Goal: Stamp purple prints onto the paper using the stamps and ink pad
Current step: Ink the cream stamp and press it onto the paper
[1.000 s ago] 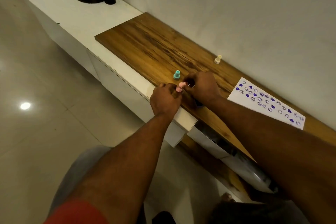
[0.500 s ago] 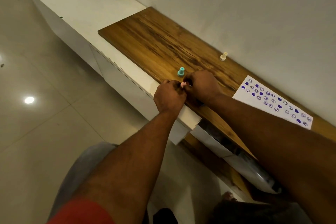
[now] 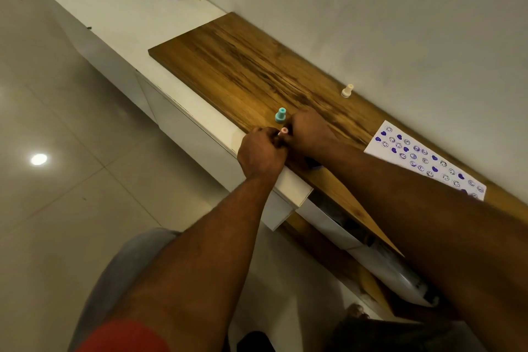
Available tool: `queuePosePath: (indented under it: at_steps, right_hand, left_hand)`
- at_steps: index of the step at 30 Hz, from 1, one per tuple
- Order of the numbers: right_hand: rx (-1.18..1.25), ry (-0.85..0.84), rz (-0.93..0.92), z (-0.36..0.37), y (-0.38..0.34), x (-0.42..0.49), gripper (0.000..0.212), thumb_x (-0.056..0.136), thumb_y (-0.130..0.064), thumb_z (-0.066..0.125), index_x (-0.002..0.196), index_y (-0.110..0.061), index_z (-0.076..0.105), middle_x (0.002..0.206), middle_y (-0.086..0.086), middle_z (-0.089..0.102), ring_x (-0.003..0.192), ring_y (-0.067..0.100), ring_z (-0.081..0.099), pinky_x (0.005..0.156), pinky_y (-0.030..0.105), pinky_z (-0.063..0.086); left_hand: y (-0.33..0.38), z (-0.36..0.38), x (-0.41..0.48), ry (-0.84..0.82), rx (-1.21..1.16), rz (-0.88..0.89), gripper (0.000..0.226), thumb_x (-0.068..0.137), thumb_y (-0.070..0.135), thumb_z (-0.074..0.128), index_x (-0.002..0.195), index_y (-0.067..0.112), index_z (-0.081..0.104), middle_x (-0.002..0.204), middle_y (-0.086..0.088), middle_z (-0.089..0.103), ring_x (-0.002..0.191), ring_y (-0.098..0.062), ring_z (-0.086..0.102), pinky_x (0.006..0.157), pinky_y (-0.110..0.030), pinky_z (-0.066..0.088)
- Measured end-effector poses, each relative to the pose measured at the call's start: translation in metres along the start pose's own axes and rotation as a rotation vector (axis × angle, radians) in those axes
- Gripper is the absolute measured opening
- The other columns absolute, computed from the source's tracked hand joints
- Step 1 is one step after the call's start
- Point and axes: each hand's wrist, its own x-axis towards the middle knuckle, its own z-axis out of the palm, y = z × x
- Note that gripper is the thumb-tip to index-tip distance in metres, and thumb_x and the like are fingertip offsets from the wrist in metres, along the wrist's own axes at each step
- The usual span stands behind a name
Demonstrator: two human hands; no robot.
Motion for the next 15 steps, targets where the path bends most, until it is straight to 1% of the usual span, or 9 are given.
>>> queuePosePath:
  at_steps: [1, 3, 5, 8, 11, 13, 15]
  right_hand:
    - [0.092, 0.025, 0.013, 0.001, 0.005, -0.003, 0.035, 0.095, -0.044, 0.067, 0.108, -0.012, 0.073, 0.097, 0.003, 0.072, 0.088, 0.016, 0.067, 0.083, 0.033, 0.056]
    - [0.229, 0.129, 0.048, 0.002, 0.021, -0.011, 0.041, 0.093, -0.053, 0.067, 0.111, -0.018, 0.074, 0.094, -0.003, 0.073, 0.084, 0.013, 0.067, 0.075, 0.027, 0.055]
    - [0.253, 0.223, 0.099, 0.002, 0.046, -0.014, 0.038, 0.093, -0.054, 0.066, 0.11, -0.021, 0.075, 0.091, -0.008, 0.071, 0.082, 0.011, 0.066, 0.069, 0.024, 0.05]
    - [0.224, 0.25, 0.223, -0.002, 0.092, -0.013, 0.033, 0.093, -0.05, 0.068, 0.105, -0.021, 0.077, 0.094, -0.003, 0.073, 0.086, 0.016, 0.068, 0.074, 0.031, 0.054]
    - [0.128, 0.295, 0.329, -0.01, 0.127, -0.004, 0.038, 0.09, -0.055, 0.067, 0.104, -0.021, 0.076, 0.093, 0.003, 0.075, 0.086, 0.023, 0.07, 0.079, 0.036, 0.058]
    - [0.08, 0.328, 0.395, -0.017, 0.144, 0.009, 0.041, 0.088, -0.055, 0.068, 0.112, -0.022, 0.073, 0.098, 0.007, 0.075, 0.092, 0.028, 0.071, 0.082, 0.038, 0.056]
    - [0.041, 0.291, 0.441, -0.022, 0.153, 0.025, 0.049, 0.087, -0.05, 0.069, 0.125, -0.019, 0.064, 0.112, 0.011, 0.071, 0.105, 0.034, 0.068, 0.087, 0.042, 0.054]
  left_hand:
    - [0.0, 0.001, 0.002, 0.009, 0.003, 0.001, 0.03, 0.092, 0.04, 0.075, 0.118, 0.026, 0.077, 0.104, 0.005, 0.072, 0.093, -0.015, 0.065, 0.076, -0.028, 0.055]
    - [-0.002, 0.001, 0.007, 0.041, -0.001, -0.007, 0.034, 0.094, 0.048, 0.072, 0.117, 0.024, 0.078, 0.103, 0.004, 0.073, 0.091, -0.013, 0.065, 0.074, -0.028, 0.055]
    - [-0.004, 0.003, 0.014, 0.072, -0.031, -0.027, 0.042, 0.094, 0.053, 0.071, 0.119, 0.02, 0.077, 0.106, 0.003, 0.074, 0.092, -0.012, 0.065, 0.074, -0.026, 0.052]
    - [-0.004, 0.009, 0.02, 0.082, -0.04, -0.032, 0.044, 0.094, 0.052, 0.071, 0.122, 0.018, 0.074, 0.11, 0.001, 0.075, 0.095, -0.01, 0.064, 0.078, -0.025, 0.048]
    - [-0.006, 0.018, 0.021, 0.111, -0.043, -0.03, 0.054, 0.092, 0.054, 0.073, 0.131, 0.018, 0.068, 0.12, -0.001, 0.072, 0.107, -0.018, 0.066, 0.085, -0.027, 0.047]
    - [-0.009, 0.023, 0.019, 0.141, -0.031, -0.023, 0.068, 0.088, 0.06, 0.074, 0.14, 0.017, 0.059, 0.128, -0.005, 0.069, 0.114, -0.023, 0.064, 0.087, -0.028, 0.042]
    - [-0.01, 0.027, 0.015, 0.184, 0.006, 0.016, 0.082, 0.085, 0.066, 0.073, 0.146, 0.016, 0.049, 0.129, -0.008, 0.066, 0.111, -0.025, 0.064, 0.085, -0.029, 0.042]
